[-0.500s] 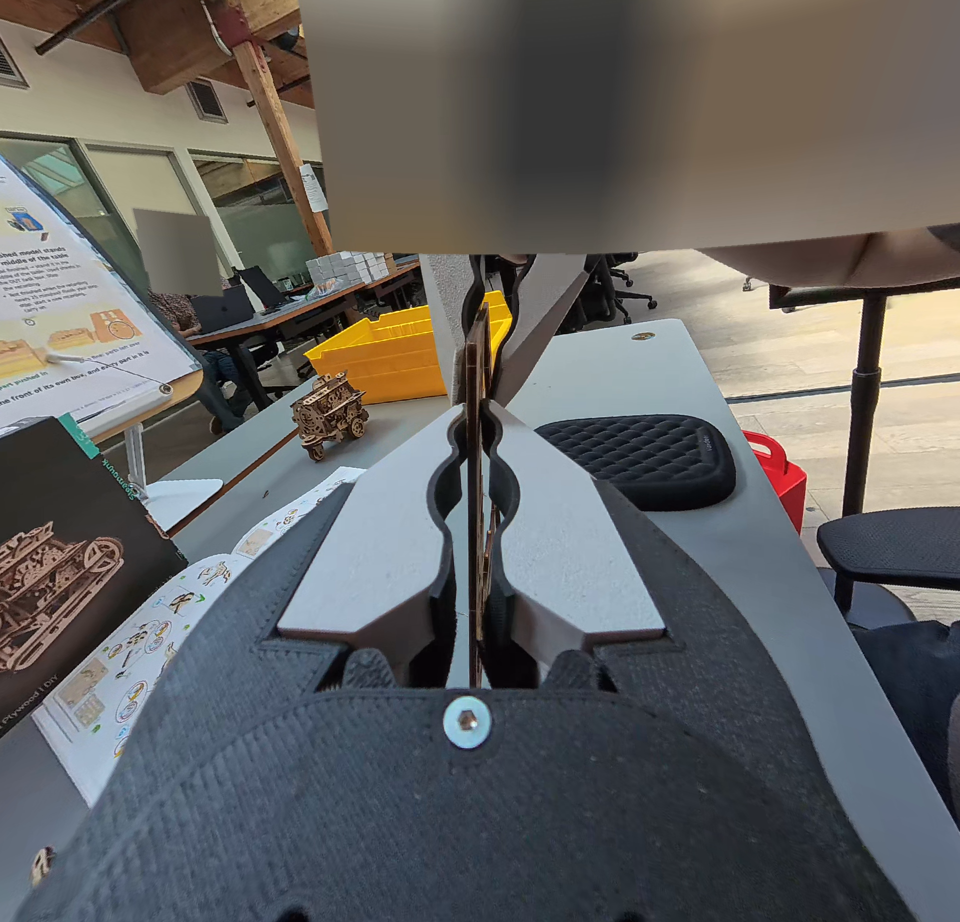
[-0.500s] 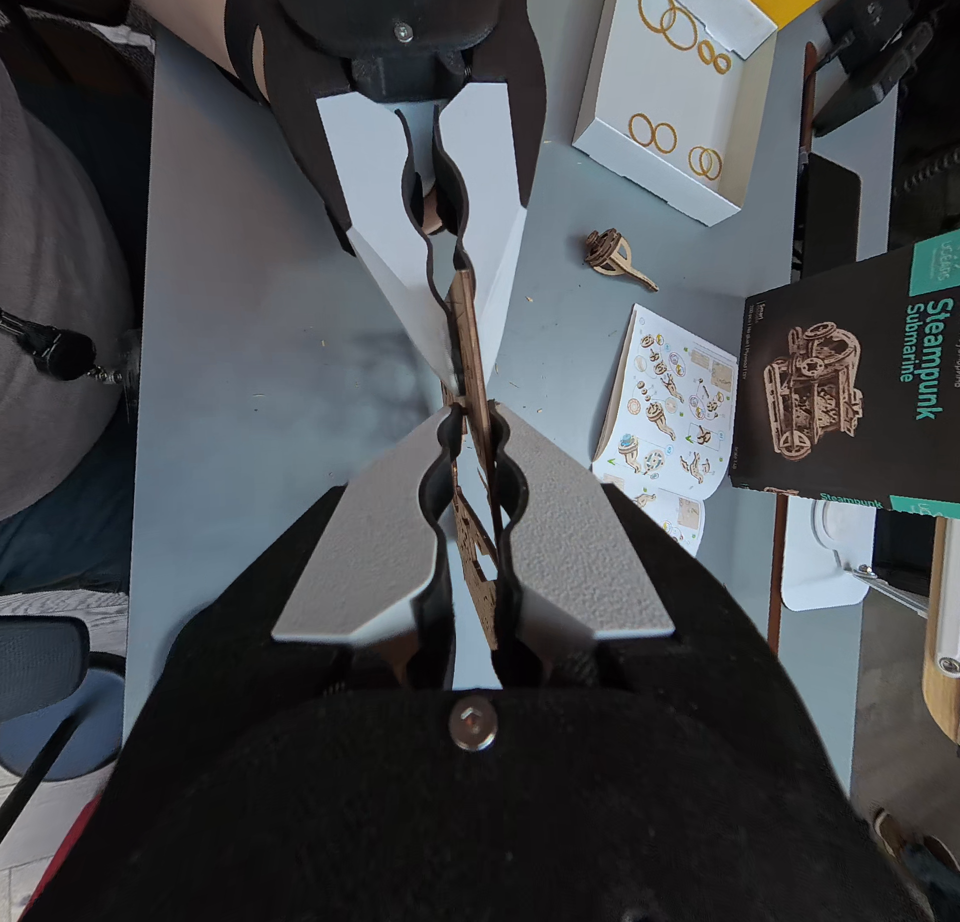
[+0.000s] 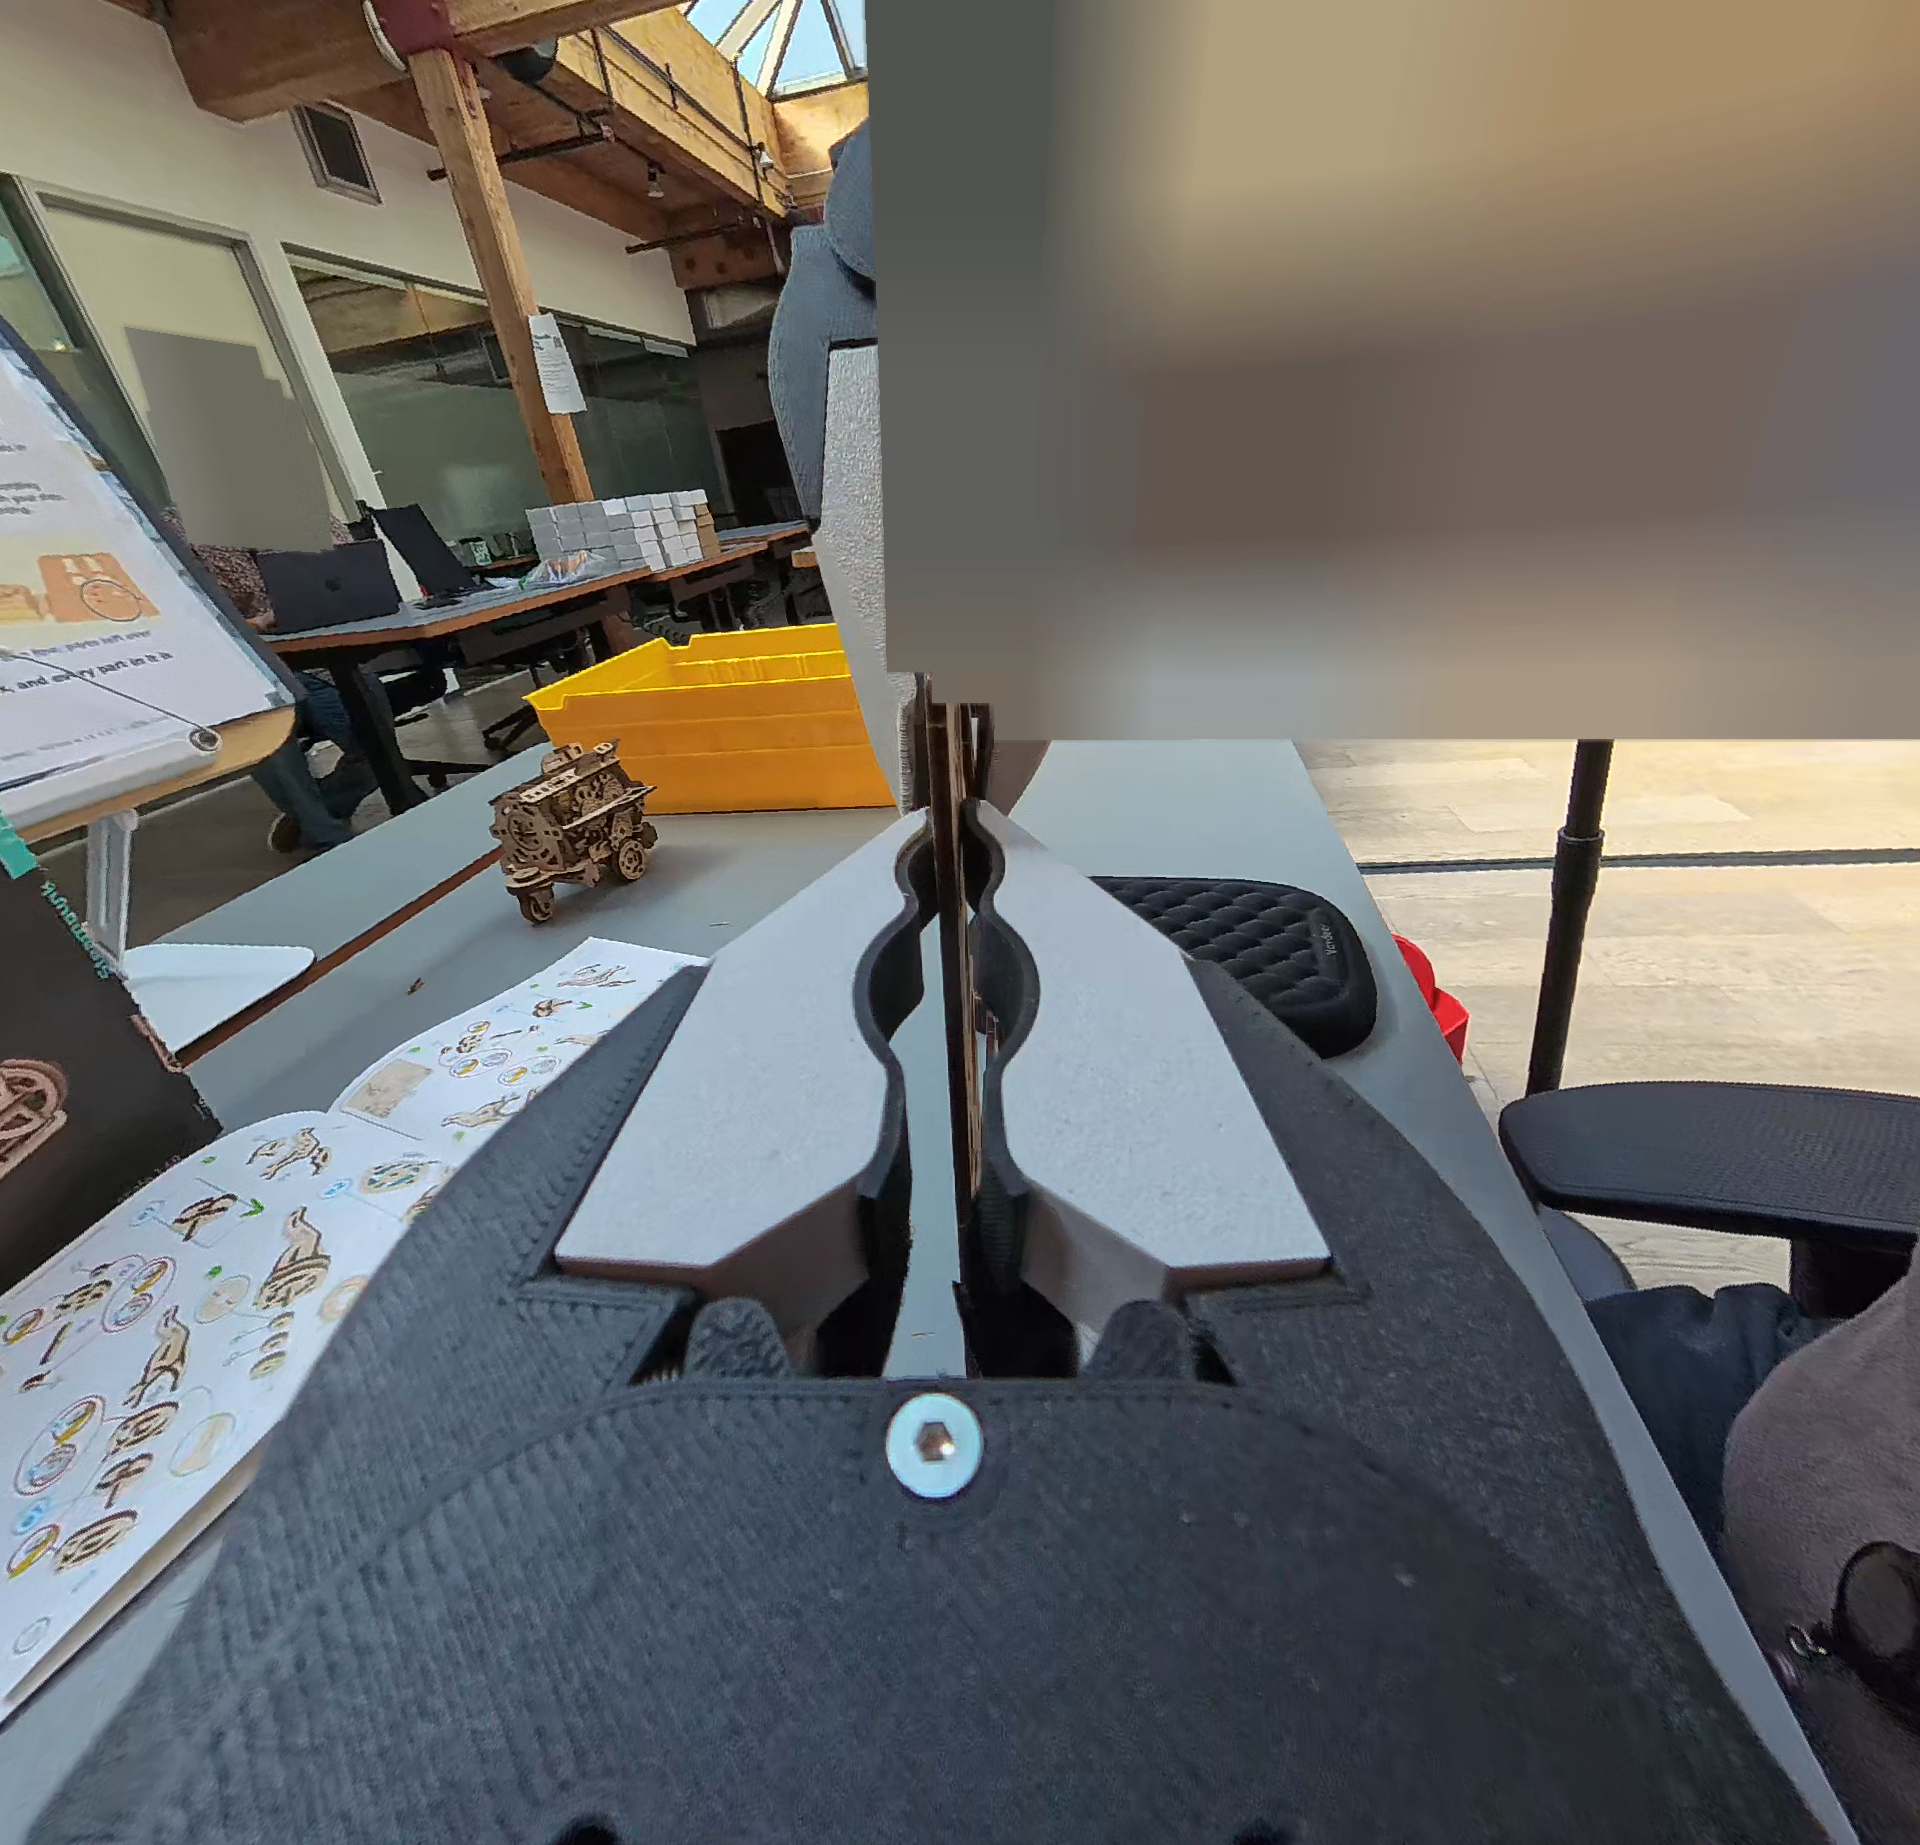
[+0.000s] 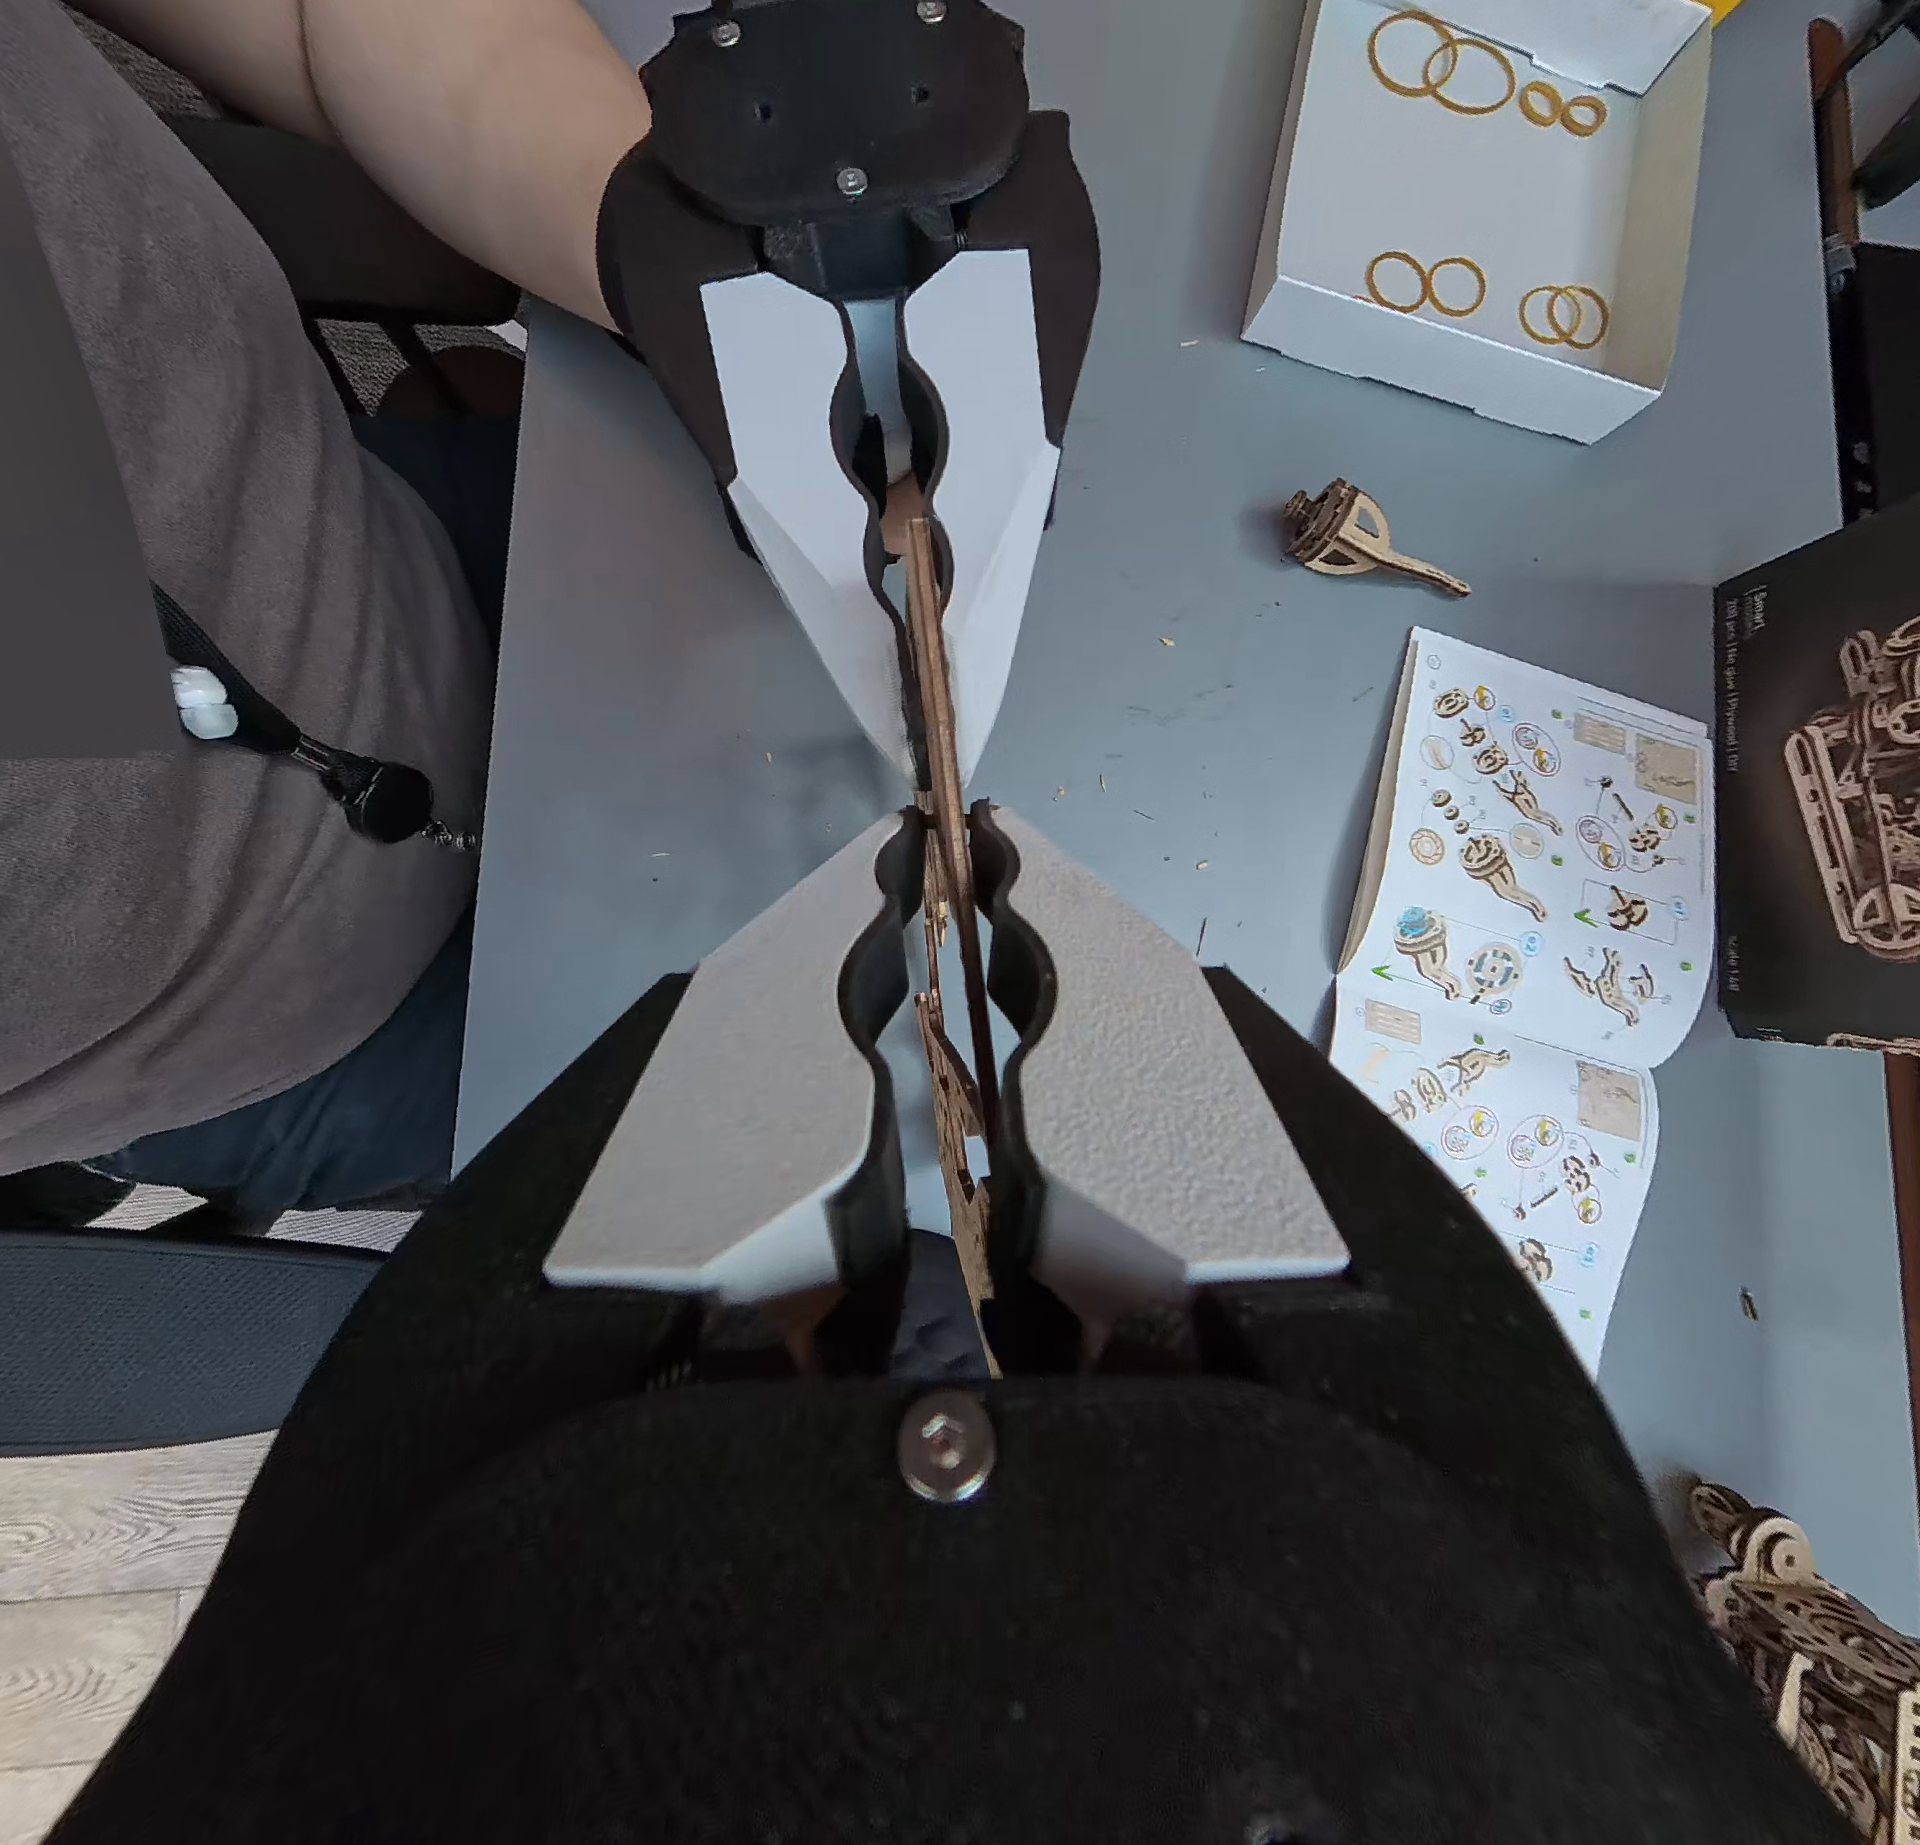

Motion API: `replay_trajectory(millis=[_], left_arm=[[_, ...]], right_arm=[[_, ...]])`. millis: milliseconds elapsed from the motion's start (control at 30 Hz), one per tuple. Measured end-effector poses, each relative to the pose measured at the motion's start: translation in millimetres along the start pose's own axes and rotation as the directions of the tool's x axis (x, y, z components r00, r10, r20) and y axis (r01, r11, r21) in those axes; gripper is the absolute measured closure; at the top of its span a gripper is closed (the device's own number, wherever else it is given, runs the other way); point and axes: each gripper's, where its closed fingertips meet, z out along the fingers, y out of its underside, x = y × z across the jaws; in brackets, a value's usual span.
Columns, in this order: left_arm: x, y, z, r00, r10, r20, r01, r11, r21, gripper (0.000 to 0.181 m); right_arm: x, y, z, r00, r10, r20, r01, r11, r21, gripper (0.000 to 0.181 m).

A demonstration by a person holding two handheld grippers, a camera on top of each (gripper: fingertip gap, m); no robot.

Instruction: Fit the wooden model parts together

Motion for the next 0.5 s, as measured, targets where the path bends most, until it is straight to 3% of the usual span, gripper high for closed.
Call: replay_trajectory(millis=[167, 333, 500], left_arm=[[-5.0, 8.8, 1.7, 0.992, -0.121, -0.032, 0.120, 0.992, -0.037, 0.174], [-7.9, 10.4, 1.9, 0.979, -0.197, -0.041, 0.195, 0.980, -0.042, 0.180], [-18.2, 11.8, -0.4, 0.957, -0.290, -0.024, 0.289, 0.957, -0.029, 0.181]], right_arm=[[3.3, -0.8, -0.8, 0.999, 0.025, 0.025, -0.026, 1.000, 0.008, 0.173], [7.3, -2.4, 0.7, 0.998, 0.039, 0.040, -0.041, 0.998, 0.049, 0.173], [22.3, -3.7, -3.2, 0.997, 0.044, -0.062, -0.037, 0.994, 0.105, 0.160]])
